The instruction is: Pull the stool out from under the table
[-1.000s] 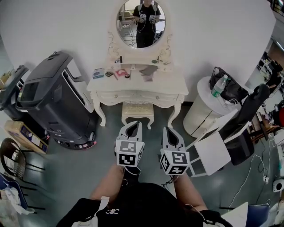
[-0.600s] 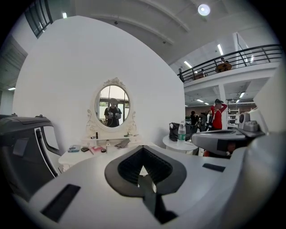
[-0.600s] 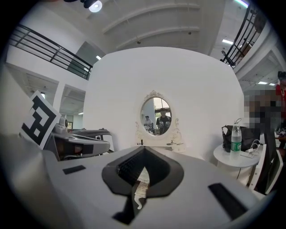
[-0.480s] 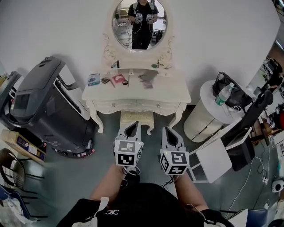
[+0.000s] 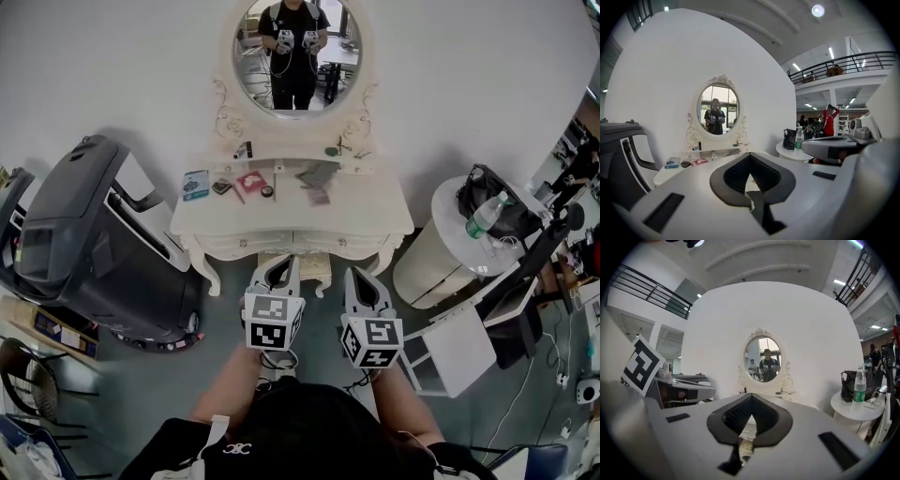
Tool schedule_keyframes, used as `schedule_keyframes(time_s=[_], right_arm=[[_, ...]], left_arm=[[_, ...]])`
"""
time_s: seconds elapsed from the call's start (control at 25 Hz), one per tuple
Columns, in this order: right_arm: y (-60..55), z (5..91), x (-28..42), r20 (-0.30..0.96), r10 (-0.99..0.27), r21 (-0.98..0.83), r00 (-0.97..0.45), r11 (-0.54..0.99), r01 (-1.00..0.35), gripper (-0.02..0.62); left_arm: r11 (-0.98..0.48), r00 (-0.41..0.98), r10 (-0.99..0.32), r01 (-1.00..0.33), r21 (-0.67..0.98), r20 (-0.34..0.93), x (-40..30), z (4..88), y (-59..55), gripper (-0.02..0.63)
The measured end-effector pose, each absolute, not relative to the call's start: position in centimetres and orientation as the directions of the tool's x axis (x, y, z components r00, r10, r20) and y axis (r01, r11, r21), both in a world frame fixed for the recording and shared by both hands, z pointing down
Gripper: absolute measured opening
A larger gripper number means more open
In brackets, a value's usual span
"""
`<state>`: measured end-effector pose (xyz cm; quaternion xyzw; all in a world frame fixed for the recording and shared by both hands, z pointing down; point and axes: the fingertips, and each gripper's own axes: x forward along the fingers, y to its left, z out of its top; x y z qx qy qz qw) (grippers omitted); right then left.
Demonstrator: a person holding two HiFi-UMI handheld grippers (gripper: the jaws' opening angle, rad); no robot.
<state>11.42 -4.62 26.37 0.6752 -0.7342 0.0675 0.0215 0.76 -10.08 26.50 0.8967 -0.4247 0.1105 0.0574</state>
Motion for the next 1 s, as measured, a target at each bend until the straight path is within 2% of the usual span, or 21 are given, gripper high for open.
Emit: schedule_keyframes(time_s=[0.64, 1.0], right_arm=[[-11.8, 29.9, 10.9, 0.218, -0.975, -0.078, -0.05, 0.033, -0.996, 0.003], [-13.7, 33.9, 12.1, 0.285, -0.954, -0.092, -0.089, 0.065, -0.994, 0.003]], left_arm=[[-0.665, 0.653, -0.693, -0.743, 0.078, 0.306, 0.2, 29.5, -17.4, -0.002], [-0.65, 0.627, -0.682, -0.756, 0.083, 0.376, 1.5, 32.9, -18.4, -0.002]])
